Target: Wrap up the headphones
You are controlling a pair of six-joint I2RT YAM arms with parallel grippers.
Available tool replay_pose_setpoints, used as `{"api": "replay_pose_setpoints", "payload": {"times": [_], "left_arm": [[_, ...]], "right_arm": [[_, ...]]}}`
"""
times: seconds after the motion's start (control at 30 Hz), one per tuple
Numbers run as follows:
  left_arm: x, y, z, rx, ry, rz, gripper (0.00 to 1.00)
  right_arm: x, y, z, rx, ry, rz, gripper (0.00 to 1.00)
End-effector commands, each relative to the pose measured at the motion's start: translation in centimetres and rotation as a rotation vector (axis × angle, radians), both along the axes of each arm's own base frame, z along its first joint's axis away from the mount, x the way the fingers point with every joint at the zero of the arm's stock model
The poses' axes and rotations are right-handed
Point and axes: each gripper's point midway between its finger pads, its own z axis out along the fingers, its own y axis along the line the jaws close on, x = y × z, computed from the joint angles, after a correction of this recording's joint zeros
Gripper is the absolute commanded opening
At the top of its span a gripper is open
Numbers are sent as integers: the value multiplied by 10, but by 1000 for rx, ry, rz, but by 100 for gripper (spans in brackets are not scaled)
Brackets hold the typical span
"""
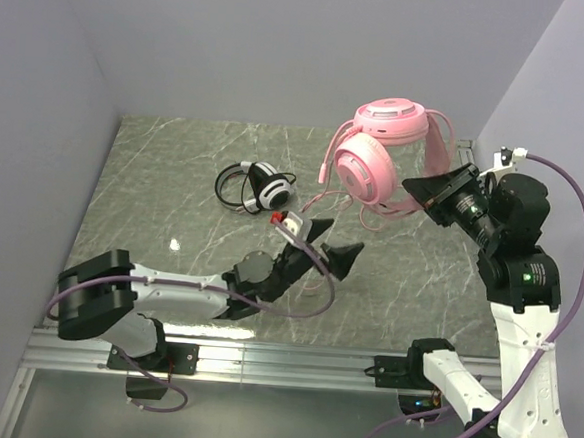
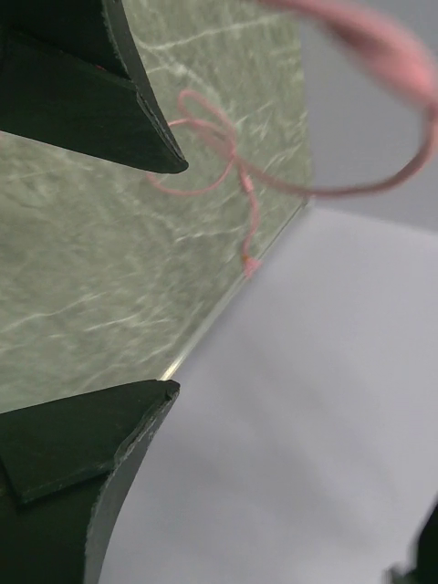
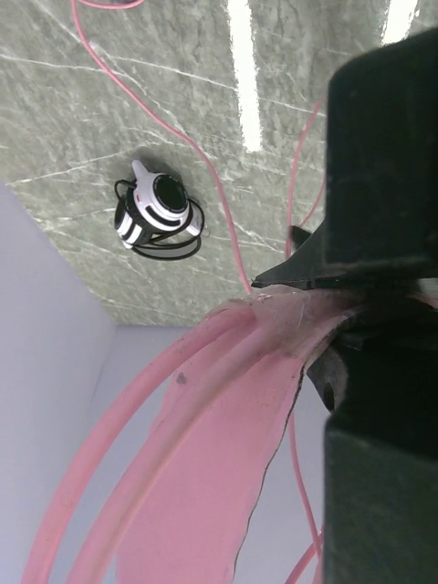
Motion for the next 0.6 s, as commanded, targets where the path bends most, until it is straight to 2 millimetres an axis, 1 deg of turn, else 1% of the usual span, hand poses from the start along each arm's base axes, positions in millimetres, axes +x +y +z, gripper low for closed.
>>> {"api": "replay_pose_setpoints", "payload": {"times": [0.0, 0.03, 0.1, 0.17, 0.23, 0.27, 0.3, 0.33, 0.4, 0.43, 0.47, 0.57], "left_arm": [[31, 12, 67, -263, 17, 167, 99], [39, 10, 59, -244, 15, 211, 99], [45, 8, 67, -280, -11, 246, 99], [53, 14, 68, -296, -35, 303, 99], [60, 20, 72, -350, -38, 338, 99], [63, 20, 74, -359, -36, 337, 99], [67, 18, 74, -364, -30, 339, 99], [75, 22, 73, -373, -19, 357, 99], [83, 29, 75, -395, -18, 389, 99], [87, 35, 78, -409, -32, 400, 99], [87, 39, 84, -442, -45, 396, 99], [89, 42, 96, -458, -93, 380, 99]], "right_arm": [[-8, -1, 45, 67, -142, -13, 0], [-8, -1, 45, 71, -140, -14, 0], [-7, 0, 41, 76, -132, -15, 0], [-8, 1, 39, 91, -130, -13, 0], [-8, 1, 37, 96, -128, -12, 0], [-8, 1, 36, 97, -126, -14, 0], [-8, 1, 35, 97, -123, -13, 0], [-7, 1, 35, 94, -126, -14, 0], [-7, 1, 35, 94, -124, -11, 0], [-7, 2, 34, 93, -123, -9, 0], [-8, 1, 35, 94, -125, -11, 0], [-7, 1, 33, 97, -123, -13, 0]]}}
